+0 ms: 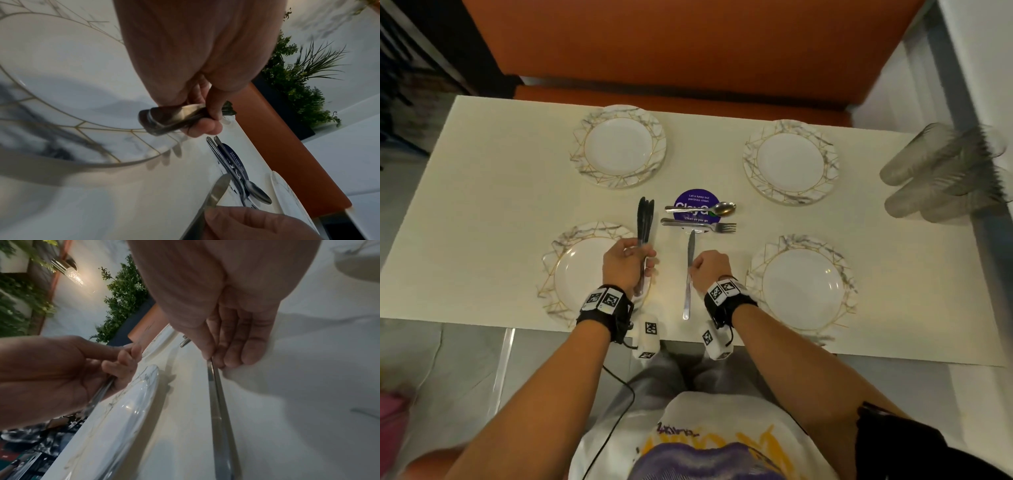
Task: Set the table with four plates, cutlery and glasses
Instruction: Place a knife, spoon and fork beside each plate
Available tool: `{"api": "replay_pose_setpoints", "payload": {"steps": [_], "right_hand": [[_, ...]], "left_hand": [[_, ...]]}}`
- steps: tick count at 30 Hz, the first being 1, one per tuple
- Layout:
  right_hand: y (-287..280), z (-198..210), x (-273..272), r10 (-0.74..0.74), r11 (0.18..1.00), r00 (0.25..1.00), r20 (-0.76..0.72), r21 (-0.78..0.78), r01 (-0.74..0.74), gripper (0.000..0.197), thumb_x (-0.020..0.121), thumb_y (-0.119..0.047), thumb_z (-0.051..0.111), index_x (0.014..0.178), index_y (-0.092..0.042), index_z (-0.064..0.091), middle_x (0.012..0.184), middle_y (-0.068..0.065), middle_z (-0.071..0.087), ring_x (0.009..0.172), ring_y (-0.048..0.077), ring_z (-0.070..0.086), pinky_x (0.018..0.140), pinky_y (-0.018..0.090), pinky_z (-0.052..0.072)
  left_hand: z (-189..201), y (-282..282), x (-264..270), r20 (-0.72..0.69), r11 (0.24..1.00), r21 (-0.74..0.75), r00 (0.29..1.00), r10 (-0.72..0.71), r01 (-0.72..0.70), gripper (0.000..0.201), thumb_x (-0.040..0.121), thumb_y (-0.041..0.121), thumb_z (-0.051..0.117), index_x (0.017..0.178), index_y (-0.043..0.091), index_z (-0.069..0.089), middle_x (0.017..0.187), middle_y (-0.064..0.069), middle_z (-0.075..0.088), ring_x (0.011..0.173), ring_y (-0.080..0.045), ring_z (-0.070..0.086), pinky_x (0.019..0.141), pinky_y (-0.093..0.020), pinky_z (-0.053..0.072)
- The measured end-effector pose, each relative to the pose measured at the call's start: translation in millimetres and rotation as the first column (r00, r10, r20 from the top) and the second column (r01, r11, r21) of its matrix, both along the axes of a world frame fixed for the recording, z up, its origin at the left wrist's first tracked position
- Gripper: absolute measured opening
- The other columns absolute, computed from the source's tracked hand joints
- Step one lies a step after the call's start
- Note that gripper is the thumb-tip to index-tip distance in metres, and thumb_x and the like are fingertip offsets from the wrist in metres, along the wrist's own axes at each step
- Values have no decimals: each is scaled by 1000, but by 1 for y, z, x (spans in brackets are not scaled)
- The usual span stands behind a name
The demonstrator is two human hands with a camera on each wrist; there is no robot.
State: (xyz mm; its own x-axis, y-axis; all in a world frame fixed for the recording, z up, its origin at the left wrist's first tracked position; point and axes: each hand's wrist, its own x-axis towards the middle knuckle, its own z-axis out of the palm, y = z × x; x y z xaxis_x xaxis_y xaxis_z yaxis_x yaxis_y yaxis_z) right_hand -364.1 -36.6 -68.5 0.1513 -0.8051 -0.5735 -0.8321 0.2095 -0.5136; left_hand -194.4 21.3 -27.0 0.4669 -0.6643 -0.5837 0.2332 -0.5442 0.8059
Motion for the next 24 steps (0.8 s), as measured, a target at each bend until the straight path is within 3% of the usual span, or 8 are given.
{"api": "replay_pose_setpoints", "payload": {"steps": [4, 7, 10, 12, 14, 24], "right_hand": [[2, -3, -4, -21, 999, 1000, -22, -24, 21, 15, 91, -20, 71, 99, -9, 75, 99, 7, 74, 91, 22, 70, 83, 28, 57], [8, -7, -5, 10, 990, 998, -61, -139, -18, 28, 89, -19, 69, 117, -16, 63, 116, 4, 64, 105, 22, 61, 91, 36, 54], [17, -12, -6, 228, 899, 950, -216, -327, -290, 54, 86, -24, 69, 137, -21, 51, 140, 0, 49, 125, 24, 46, 101, 42, 44], [24, -16, -6, 318, 859, 896, -311, -306, -411, 60, 90, -30, 66, 145, -23, 44, 154, -4, 38, 139, 24, 35, 108, 45, 38], [30, -18, -5, 357, 843, 866, -351, -279, -460, 61, 94, -32, 61, 150, -23, 39, 160, -6, 30, 148, 23, 27, 112, 47, 34], [65, -23, 31, 386, 836, 859, -336, -267, -480, 65, 95, -29, 58, 155, -19, 34, 165, -5, 24, 151, 23, 22, 113, 47, 33]], "left_hand": [[2, -2, 6, 25, 1000, -10, 1000, -16, 16, 23, 98, 5, 65, 120, -1, 63, 89, -19, 73, 54, -15, 60, 48, -26, 51], [3, -4, 14, 48, 998, -12, 997, -68, 68, 19, 99, 8, 65, 118, 3, 65, 91, -18, 75, 60, -17, 62, 54, -29, 54], [3, -6, 25, 49, 996, -11, 994, -93, 94, 18, 96, 10, 67, 114, 5, 66, 89, -15, 77, 64, -23, 63, 60, -37, 53], [0, -5, 34, 39, 995, -1, 994, -103, 103, 19, 94, 12, 68, 111, 6, 66, 88, -15, 78, 67, -28, 63, 65, -42, 50], [-3, -3, 42, 40, 993, -4, 992, -117, 117, 17, 95, 12, 68, 111, 6, 66, 91, -17, 78, 69, -28, 63, 63, -39, 51], [-7, 16, 64, 38, 987, -16, 987, -158, 158, 20, 97, 11, 67, 115, 4, 65, 90, -15, 78, 68, -23, 67, 62, -35, 56]]}}
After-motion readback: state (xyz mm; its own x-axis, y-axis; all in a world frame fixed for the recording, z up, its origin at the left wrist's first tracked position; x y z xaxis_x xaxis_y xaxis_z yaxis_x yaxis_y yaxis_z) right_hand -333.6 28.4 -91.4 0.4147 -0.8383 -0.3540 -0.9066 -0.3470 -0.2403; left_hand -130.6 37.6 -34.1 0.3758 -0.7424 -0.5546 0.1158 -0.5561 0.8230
